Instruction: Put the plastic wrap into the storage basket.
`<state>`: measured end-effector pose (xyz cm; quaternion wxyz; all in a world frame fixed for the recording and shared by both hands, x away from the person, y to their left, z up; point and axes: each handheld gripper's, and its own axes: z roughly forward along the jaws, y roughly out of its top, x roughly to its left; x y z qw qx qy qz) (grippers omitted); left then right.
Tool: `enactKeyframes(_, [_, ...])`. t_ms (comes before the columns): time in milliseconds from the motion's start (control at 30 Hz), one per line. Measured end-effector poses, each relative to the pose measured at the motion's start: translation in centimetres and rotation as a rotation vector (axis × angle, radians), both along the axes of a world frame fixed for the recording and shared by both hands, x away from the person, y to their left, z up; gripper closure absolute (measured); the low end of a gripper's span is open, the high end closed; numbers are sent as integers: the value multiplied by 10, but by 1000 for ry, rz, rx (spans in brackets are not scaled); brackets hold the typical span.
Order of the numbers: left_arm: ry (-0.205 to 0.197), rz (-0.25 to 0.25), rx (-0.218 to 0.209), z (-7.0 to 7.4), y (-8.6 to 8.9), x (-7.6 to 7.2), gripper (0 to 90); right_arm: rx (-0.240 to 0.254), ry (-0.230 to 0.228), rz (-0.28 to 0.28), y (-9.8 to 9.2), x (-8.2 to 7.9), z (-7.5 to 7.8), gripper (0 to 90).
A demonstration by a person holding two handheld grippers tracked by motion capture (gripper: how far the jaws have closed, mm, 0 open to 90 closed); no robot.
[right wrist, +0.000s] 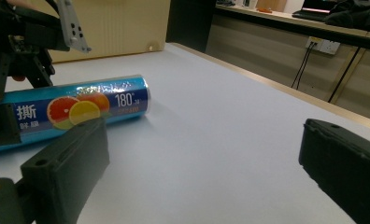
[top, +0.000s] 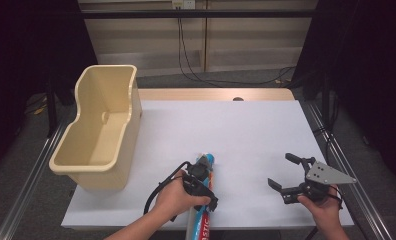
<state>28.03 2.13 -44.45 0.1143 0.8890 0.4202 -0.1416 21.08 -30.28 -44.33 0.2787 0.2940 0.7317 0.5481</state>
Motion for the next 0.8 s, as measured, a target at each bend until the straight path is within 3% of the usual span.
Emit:
enactKeyframes(233, [-8, -78, 65, 6, -8, 0, 235, -8, 3, 3, 0, 0, 0, 13])
enactKeyframes(367, [-45, -122, 108, 9, -8, 4, 262, -11, 2, 5, 0, 0, 0, 13])
enactKeyframes(500, [-78, -159, 181, 12, -1, 12, 283, -16, 0, 5, 0, 0, 0, 13])
enactKeyframes(800, [-83, -168, 186, 11, 3, 14, 282, -24, 0, 8, 2, 1, -1, 13])
